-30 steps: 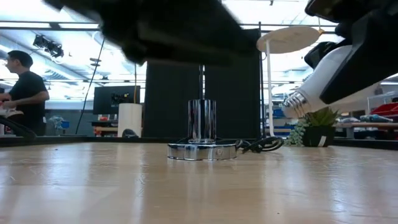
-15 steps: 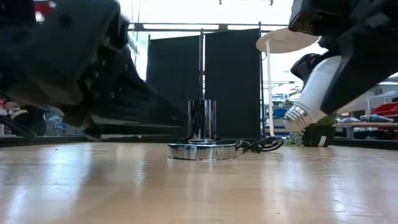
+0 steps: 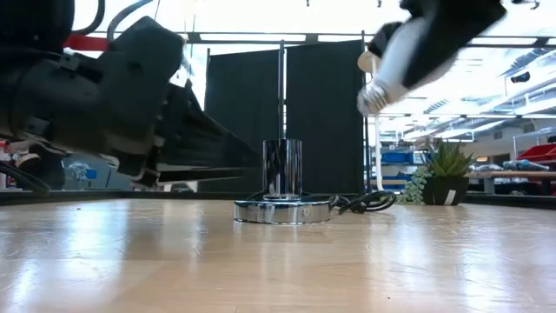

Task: Screw lightbulb
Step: Insert the lightbulb into the silver lamp

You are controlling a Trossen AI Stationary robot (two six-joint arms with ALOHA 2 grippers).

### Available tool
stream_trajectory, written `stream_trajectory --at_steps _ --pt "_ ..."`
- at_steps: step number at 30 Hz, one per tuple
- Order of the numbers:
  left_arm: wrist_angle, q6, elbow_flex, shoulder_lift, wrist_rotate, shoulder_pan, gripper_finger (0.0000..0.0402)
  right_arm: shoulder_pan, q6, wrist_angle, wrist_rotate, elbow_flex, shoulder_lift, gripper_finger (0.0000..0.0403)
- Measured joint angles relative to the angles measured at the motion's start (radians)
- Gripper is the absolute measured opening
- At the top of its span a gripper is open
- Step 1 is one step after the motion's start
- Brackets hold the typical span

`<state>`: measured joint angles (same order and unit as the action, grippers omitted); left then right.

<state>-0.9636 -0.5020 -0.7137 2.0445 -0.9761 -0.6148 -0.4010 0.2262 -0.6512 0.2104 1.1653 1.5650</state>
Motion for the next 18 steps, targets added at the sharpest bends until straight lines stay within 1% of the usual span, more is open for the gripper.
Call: stream_trajectory --at_steps 5,8,14,18 --pt "0.004 0.032 0.0 0.0 -0.062 0.006 0.0195 0.038 -0.072 -0.056 -0.003 0.1 0.0 0.0264" --pt "0.005 0.067 0.0 0.0 -0.083 0.006 0.0206 0.057 -0.106 -0.059 -0.015 0.13 0.0 0.0263" --pt "0.018 0.13 0.0 0.0 -0.086 0.037 0.0256 0.099 -0.12 -0.056 -0.083 0.143 0.004 0.0266" --pt "0.025 0.176 0.0 0.004 -0.046 0.09 0.0286 0.117 -0.147 -0.039 -0.129 0.144 0.044 0.0265"
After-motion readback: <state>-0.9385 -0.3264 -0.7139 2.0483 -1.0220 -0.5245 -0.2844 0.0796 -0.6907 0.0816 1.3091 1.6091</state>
